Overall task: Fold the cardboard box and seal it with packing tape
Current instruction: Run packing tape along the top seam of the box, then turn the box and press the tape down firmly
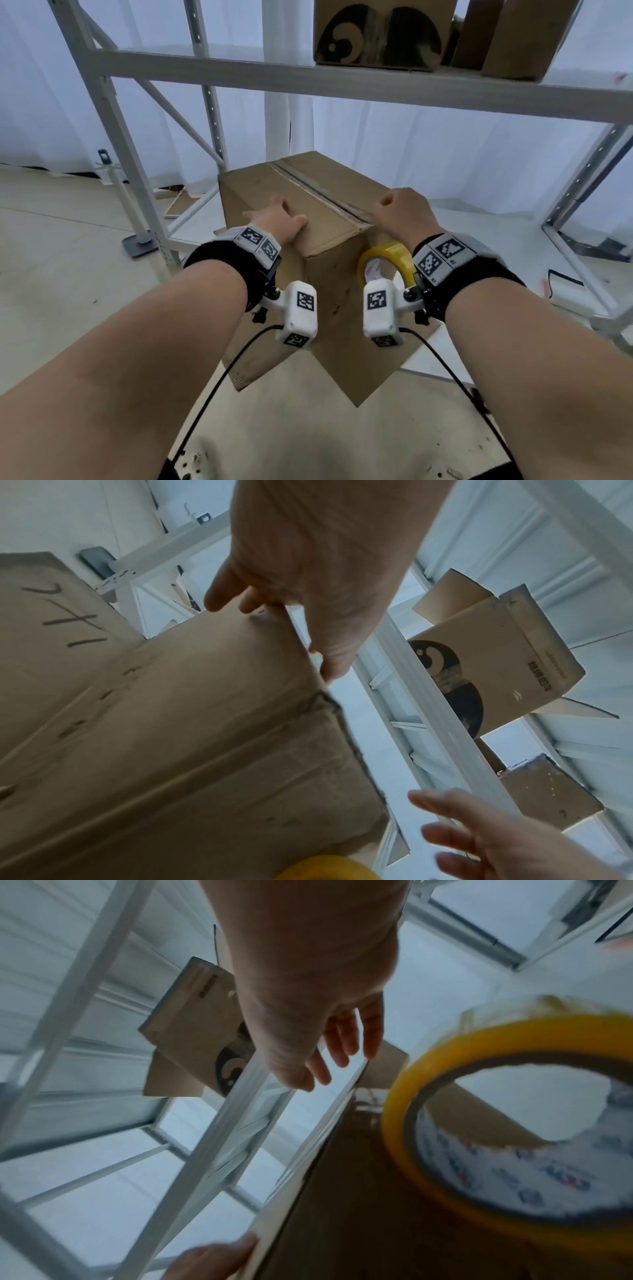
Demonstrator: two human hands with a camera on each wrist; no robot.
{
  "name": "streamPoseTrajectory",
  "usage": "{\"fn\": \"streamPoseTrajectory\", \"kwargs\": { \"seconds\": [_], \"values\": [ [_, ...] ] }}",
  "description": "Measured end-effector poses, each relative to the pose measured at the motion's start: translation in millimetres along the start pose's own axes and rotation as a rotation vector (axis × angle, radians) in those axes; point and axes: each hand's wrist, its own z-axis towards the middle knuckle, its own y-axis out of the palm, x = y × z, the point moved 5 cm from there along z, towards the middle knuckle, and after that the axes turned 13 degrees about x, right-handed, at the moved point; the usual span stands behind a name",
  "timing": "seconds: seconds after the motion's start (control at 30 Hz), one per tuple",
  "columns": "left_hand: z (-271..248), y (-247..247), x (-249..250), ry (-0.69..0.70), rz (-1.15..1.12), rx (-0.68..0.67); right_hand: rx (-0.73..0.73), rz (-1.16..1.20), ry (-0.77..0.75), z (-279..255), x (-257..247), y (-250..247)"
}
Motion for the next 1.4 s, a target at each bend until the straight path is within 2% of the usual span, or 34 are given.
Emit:
{"fn": "streamPoseTrajectory", "kwargs": {
  "seconds": [0.13, 0.2, 0.27, 0.33, 0.43, 0.53, 0.63, 0.73, 0.87, 0.97, 1.03, 1.13, 1.23, 1.3, 1.4],
  "values": [
    [3, 2, 8, -0.115, 0.071, -0.003, -0.149, -0.066, 0.168, 30, 41, 15],
    [3, 3, 7, -0.131, 0.051, 0.013, -0.240, 0.043, 0.231, 38, 57, 22],
    [7, 4, 5, -0.095, 0.040, 0.029, -0.288, 0.224, 0.232, 39, 66, 27],
    [13, 6, 2, -0.083, 0.037, 0.007, -0.259, 0.358, 0.217, 35, 74, 30],
    [15, 5, 6, -0.062, 0.046, -0.035, -0.158, 0.438, 0.214, 27, 85, 27],
    [17, -2, 21, 0.057, 0.051, 0.019, -0.138, 0.374, 0.225, 17, 91, 15],
    [8, -8, 40, 0.271, 0.034, 0.136, -0.170, 0.330, 0.171, 3, 90, 1],
    [-2, -2, 41, 0.418, 0.105, 0.136, -0.177, 0.231, 0.125, -9, 86, -5],
    [-7, 3, 44, 0.466, 0.216, 0.059, -0.156, 0.055, 0.065, -22, 77, -6],
    [-13, 4, 50, 0.426, 0.333, -0.001, -0.214, 0.056, 0.119, -29, 78, -2],
    [-23, -3, 55, 0.419, 0.352, 0.011, -0.226, 0.117, 0.146, -34, 79, -7],
    [-52, -13, 72, 0.530, 0.249, 0.070, -0.148, 0.179, 0.158, -47, 87, -29],
    [-80, -15, 89, 0.680, 0.188, 0.090, -0.086, 0.087, 0.215, -58, 111, -51],
    [-98, -15, 105, 0.774, 0.134, 0.140, -0.081, 0.027, 0.260, -64, 131, -66],
    [-125, -4, 134, 0.903, 0.125, 0.145, -0.079, -0.066, 0.286, -73, 157, -83]
  ]
}}
